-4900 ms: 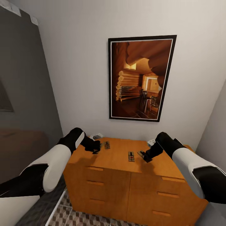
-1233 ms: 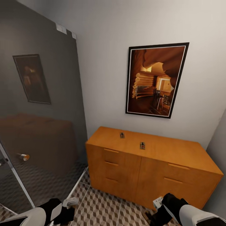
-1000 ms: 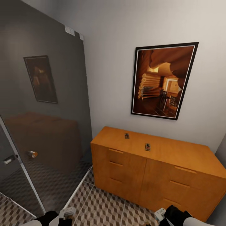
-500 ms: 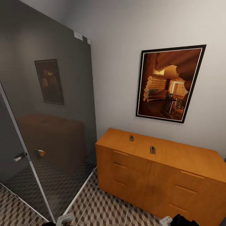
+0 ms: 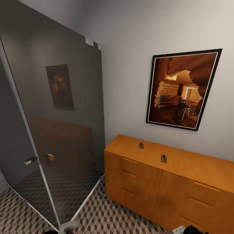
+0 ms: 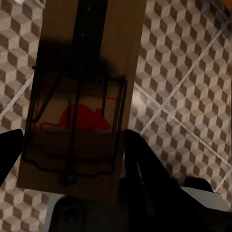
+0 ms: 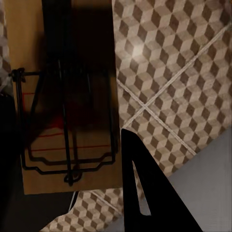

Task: Take the four mousetraps from the cabinet in the bathroom and place them on the bathroom floor. Make sure all four end up on the same floor surface, and ensure that at least two of them are either under or directly next to the same bathroom sink.

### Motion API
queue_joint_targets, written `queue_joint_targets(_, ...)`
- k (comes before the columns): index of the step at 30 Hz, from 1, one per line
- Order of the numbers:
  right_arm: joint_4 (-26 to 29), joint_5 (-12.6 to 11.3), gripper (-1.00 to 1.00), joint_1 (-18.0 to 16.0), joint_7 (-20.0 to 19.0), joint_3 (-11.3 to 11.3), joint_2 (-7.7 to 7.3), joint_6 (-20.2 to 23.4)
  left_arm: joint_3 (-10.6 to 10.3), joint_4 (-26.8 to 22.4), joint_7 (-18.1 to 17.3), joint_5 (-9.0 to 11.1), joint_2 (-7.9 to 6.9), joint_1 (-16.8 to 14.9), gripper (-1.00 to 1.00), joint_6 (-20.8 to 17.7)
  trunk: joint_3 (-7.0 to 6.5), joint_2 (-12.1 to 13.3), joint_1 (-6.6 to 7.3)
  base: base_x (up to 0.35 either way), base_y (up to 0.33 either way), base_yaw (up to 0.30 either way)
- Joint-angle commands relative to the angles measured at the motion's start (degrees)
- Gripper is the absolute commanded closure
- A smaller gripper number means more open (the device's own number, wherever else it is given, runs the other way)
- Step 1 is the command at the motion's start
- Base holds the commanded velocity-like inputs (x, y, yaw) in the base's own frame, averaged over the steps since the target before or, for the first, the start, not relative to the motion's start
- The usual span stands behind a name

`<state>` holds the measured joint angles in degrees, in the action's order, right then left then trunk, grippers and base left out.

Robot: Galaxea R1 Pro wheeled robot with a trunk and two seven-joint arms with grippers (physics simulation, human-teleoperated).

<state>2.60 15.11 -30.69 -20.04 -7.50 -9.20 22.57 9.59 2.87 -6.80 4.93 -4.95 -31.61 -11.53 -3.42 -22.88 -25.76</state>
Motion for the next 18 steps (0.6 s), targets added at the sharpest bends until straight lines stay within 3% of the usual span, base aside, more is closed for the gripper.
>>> queue_joint_targets(1, 0.15, -0.03, 1.00, 0.08, 0.04, -0.41, -0.05, 0.29, 0.16, 0.12, -0.02, 0.78, -0.01, -0.05, 1.00, -0.06, -0.06, -0.04, -0.03, 0.000, 0.000, 0.142)
queue_joint_targets(5, 0.13, 0.00, 1.00, 0.92, 1.35, -0.48, 0.10, 0.28, 0.16, 0.09, 0.02, 4.04, 0.01, 1.29, 1.00, 0.81, -0.39, -0.04, -0.03, 0.000, 0.000, 0.144)
queue_joint_targets(10, 0.13, 0.01, 1.00, 1.44, 1.78, -0.49, 0.38, 0.28, 0.17, 0.05, 0.07, 6.59, 0.00, 4.14, 1.00, 2.86, -0.80, -0.04, -0.03, 0.000, 0.000, 0.162)
queue_joint_targets(18, 0.13, 0.04, 1.00, 1.66, 1.96, -0.50, 0.49, 0.46, 0.15, -0.04, 1.16, 7.84, 0.14, 5.57, 1.00, 4.33, -1.40, -0.04, -0.03, 0.000, 0.000, 0.185)
